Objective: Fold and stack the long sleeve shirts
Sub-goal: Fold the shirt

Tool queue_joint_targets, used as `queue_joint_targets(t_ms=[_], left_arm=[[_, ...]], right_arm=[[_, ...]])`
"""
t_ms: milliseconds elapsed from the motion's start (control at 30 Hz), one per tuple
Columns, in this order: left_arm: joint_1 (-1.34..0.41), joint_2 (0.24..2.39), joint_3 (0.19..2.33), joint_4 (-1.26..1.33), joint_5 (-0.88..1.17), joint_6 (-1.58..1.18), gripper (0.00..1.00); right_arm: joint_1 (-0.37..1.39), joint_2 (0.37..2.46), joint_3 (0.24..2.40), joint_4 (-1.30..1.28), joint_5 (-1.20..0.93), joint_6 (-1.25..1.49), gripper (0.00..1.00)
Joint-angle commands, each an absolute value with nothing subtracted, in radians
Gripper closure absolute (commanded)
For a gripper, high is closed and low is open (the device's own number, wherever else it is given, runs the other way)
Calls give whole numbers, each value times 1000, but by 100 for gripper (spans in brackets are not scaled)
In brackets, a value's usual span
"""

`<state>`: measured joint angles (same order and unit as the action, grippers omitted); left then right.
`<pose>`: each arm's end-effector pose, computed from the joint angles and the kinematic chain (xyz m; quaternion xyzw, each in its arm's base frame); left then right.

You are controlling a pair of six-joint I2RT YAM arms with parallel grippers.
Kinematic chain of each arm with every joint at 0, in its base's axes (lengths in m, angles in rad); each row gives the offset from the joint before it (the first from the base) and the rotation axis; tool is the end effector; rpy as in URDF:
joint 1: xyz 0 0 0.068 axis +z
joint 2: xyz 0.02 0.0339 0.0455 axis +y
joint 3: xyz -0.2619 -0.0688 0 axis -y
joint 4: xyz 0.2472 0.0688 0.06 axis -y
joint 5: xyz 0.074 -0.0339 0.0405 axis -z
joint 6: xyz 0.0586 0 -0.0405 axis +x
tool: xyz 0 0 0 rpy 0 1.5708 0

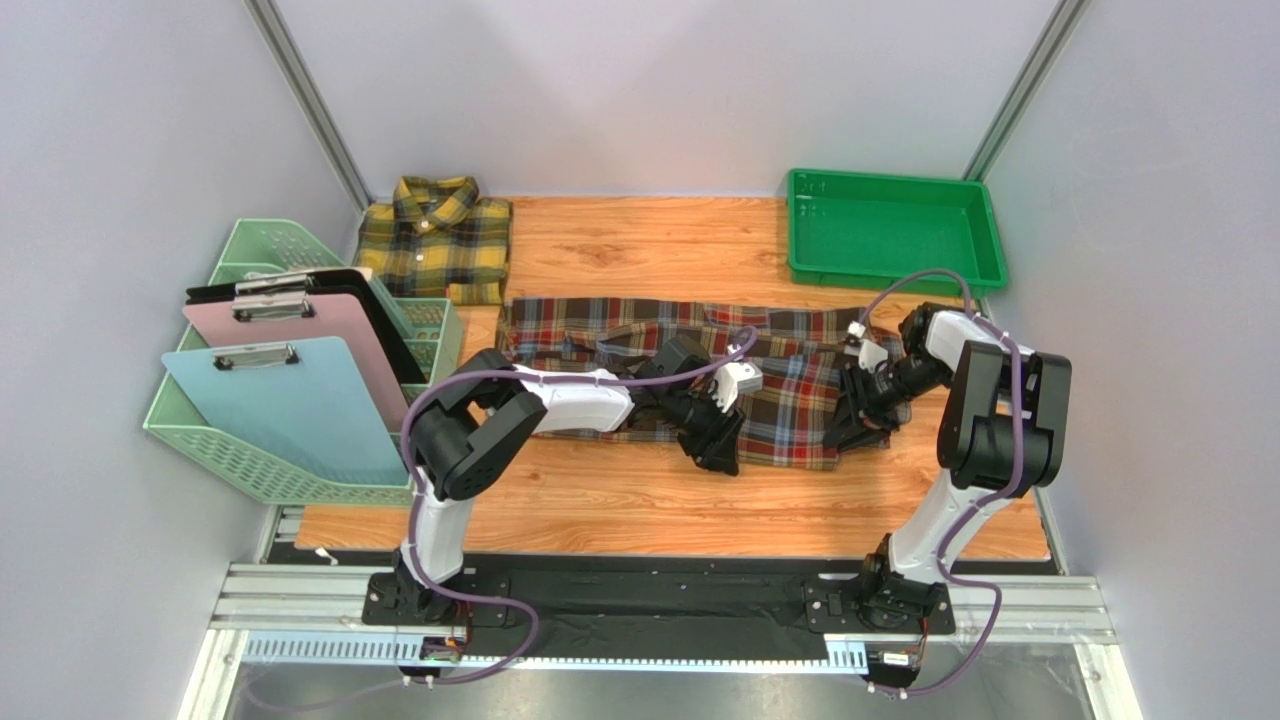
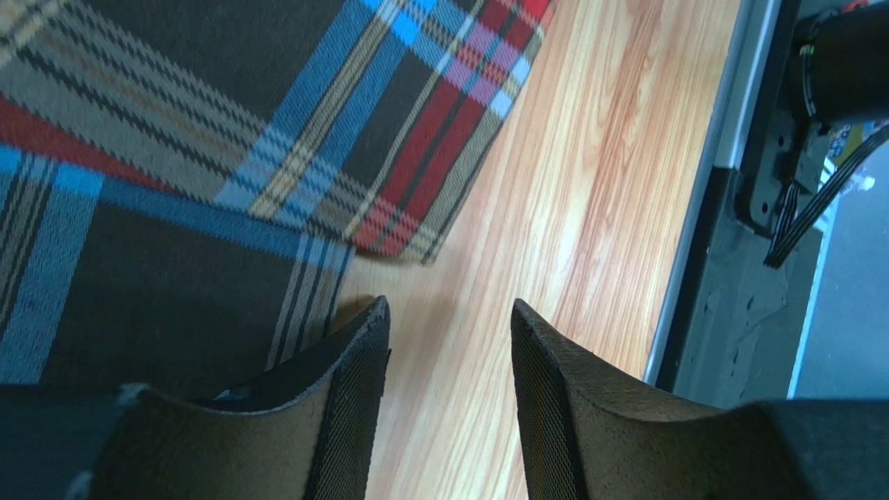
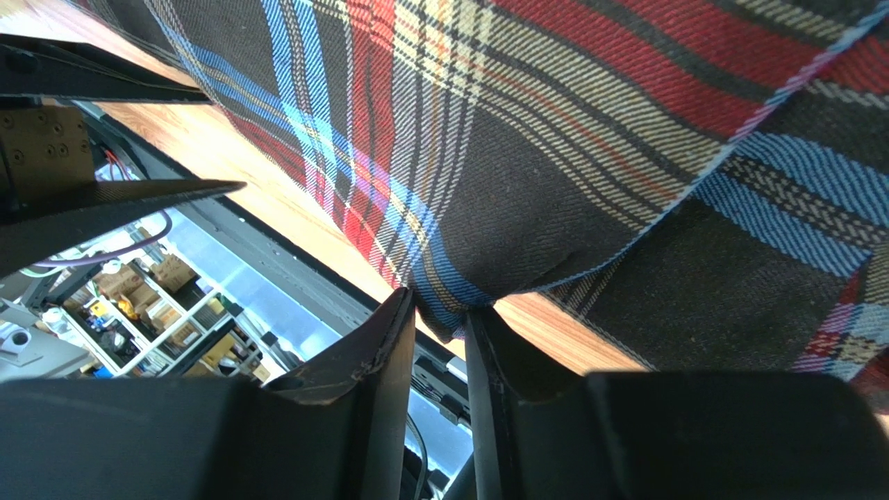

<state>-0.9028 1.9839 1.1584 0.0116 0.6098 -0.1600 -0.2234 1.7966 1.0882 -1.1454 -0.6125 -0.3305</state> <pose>0.2342 -0.3511 0.1237 0.4250 0.7857 -0.4191 0.1625 0.2721 -0.0273 0.1364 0.0081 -0.9449 -0.3239 0.0477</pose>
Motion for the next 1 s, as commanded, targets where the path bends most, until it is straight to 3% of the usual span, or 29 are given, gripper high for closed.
queue_joint_targets(t_ms=[0, 200, 400, 633, 967], left_arm=[[-922, 2006, 1218, 92, 583, -209, 47], [-925, 2051, 1247, 126, 612, -229, 46], [-931, 2071, 1270, 120, 626, -230, 53], [-933, 2042, 1321, 5, 735, -212, 100], [-933, 1922, 1388, -184, 850, -173, 100]], right_arm=[[-230, 1783, 1089, -1138, -637, -333, 73], [-233, 1793, 1094, -1147, -637, -333, 76], [-233, 1798, 1106, -1150, -643, -328, 82], [-235, 1793, 1146, -1195, -683, -328, 98], [-236, 1736, 1265, -1365, -696, -387, 100]])
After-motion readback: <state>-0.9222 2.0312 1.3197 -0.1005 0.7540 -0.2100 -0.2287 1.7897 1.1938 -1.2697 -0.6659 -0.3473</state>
